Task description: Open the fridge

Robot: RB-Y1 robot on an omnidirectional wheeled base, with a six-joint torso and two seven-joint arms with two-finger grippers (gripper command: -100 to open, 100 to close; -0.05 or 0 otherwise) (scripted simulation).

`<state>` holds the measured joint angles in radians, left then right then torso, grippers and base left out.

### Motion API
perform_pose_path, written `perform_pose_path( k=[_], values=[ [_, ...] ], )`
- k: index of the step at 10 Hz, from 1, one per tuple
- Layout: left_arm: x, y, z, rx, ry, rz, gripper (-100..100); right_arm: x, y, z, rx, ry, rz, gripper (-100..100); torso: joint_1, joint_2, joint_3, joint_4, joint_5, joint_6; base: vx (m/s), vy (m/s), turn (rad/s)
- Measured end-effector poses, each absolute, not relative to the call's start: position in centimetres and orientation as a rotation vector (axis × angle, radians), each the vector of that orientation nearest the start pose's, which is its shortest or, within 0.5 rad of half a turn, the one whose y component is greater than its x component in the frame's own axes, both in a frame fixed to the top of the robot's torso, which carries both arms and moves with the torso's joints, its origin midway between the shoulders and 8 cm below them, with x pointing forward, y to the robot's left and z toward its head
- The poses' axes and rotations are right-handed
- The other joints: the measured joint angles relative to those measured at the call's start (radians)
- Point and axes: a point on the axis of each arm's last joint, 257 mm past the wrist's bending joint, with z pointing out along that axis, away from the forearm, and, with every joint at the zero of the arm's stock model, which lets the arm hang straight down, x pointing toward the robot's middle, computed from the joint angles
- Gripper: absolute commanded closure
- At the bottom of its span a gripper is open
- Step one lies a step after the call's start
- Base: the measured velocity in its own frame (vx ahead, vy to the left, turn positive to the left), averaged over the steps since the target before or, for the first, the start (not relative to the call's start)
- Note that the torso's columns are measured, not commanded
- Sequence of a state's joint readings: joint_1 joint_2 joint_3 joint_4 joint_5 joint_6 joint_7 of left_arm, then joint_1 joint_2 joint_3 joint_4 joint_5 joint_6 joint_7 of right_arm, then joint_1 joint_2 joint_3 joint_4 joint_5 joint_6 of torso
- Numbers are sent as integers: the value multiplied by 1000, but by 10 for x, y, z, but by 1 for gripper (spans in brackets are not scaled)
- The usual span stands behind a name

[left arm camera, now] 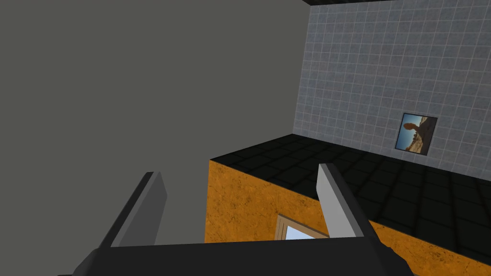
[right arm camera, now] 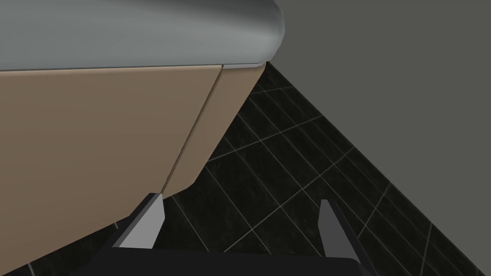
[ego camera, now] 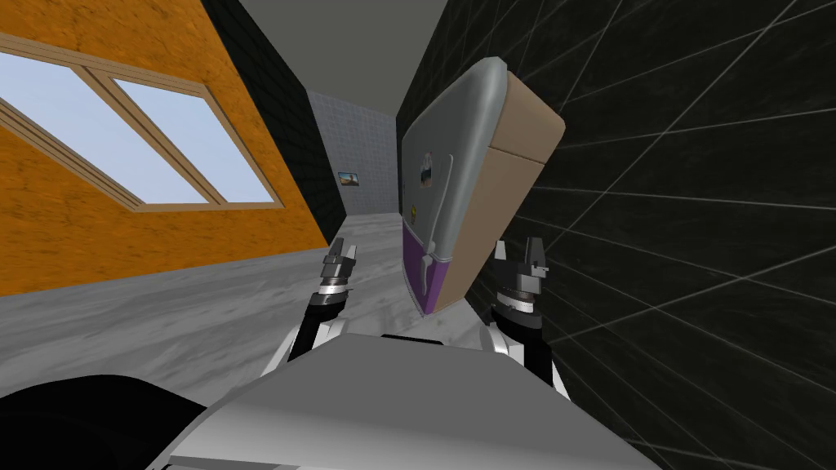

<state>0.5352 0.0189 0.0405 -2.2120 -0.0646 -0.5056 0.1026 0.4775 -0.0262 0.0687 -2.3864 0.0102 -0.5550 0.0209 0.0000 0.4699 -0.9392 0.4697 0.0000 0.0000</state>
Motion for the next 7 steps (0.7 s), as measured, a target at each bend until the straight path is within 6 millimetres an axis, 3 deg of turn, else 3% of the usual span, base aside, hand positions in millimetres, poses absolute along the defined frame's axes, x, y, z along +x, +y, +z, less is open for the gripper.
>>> perform_pose_path(
  k=[2, 3, 4, 7],
  values=[
    [351, 292, -17, -718, 701, -1282, 0, 313, -245, 85, 489, 514, 1393, 0, 0, 148, -295, 148, 0, 0, 0, 0, 0],
    [351, 292, -17, -718, 701, -1282, 0, 313, -245, 85, 489, 514, 1393, -100, 0, 221, -443, 221, 0, 0, 13, 12, 5],
    [351, 292, -17, -718, 701, -1282, 0, 315, -240, 84, 463, 544, 1378, -100, 0, 255, -512, 254, 0, 0, 15, 20, 6],
    [351, 292, -17, -718, 701, -1282, 0, 320, -228, 78, 374, 633, 1300, -100, 1, 267, -537, 268, 0, 0, 18, 31, 6]
  ],
)
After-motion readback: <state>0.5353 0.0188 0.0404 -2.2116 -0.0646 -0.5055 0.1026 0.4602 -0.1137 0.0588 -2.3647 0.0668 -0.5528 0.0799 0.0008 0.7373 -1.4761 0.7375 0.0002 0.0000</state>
